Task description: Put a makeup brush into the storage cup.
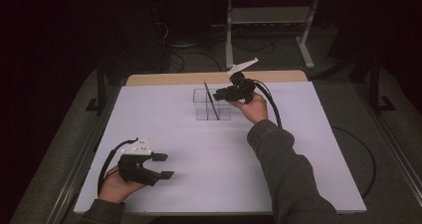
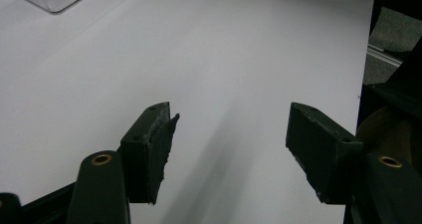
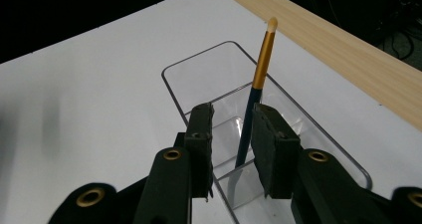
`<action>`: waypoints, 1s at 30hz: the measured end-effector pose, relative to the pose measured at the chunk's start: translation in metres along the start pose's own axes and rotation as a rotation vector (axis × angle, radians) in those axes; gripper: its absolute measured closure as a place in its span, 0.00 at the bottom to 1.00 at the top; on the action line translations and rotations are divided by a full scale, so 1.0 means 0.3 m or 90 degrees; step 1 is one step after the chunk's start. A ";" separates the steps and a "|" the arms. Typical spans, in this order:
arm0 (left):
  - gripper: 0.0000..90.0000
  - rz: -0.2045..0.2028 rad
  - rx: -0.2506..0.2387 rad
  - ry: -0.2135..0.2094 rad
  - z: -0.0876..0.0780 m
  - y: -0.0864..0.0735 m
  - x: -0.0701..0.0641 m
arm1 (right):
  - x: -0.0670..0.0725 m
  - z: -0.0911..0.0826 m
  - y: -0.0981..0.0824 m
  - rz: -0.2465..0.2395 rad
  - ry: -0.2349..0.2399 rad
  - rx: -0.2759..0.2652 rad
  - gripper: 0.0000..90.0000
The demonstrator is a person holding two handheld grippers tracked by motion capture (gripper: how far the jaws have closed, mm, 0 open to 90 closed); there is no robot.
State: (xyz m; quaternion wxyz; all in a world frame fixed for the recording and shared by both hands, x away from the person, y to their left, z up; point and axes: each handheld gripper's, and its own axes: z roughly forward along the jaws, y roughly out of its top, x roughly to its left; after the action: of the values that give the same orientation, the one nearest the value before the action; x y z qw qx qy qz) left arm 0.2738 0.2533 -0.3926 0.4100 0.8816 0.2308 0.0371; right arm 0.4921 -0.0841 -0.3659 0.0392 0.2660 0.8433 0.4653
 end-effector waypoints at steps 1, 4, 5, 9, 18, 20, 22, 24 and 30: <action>0.38 -0.003 0.001 -0.001 0.001 0.000 -0.001 | 0.003 -0.006 0.001 0.002 0.001 -0.001 0.76; 0.38 0.000 0.003 0.002 0.003 0.000 -0.001 | 0.009 -0.022 -0.002 0.000 -0.003 -0.008 0.75; 0.38 -0.003 0.004 0.001 0.003 -0.001 -0.002 | 0.010 -0.026 -0.005 0.001 -0.001 -0.009 0.74; 0.37 -0.005 0.002 0.001 0.002 0.000 -0.001 | 0.012 -0.041 -0.020 0.005 0.001 -0.017 0.72; 0.37 -0.004 0.001 0.002 0.001 0.003 -0.001 | 0.026 -0.071 -0.032 0.003 0.003 -0.010 0.70; 0.37 -0.006 0.002 0.004 0.000 0.003 -0.002 | 0.029 -0.080 -0.032 -0.001 0.002 -0.012 0.70; 0.36 -0.002 0.006 0.006 -0.001 0.003 0.000 | 0.033 -0.087 -0.035 0.004 0.005 -0.016 0.69; 0.36 -0.003 0.003 0.007 -0.002 0.003 0.001 | 0.033 -0.094 -0.040 0.006 0.003 -0.015 0.69; 0.36 -0.004 0.000 0.008 -0.010 -0.002 0.004 | 0.033 -0.107 -0.055 0.014 0.005 -0.015 0.67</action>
State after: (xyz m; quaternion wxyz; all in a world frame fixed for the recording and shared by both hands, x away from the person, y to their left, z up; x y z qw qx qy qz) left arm 0.2739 0.2563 -0.3913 0.4085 0.8807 0.2363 0.0412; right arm 0.4666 -0.1109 -0.3592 0.0338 0.2734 0.8350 0.4763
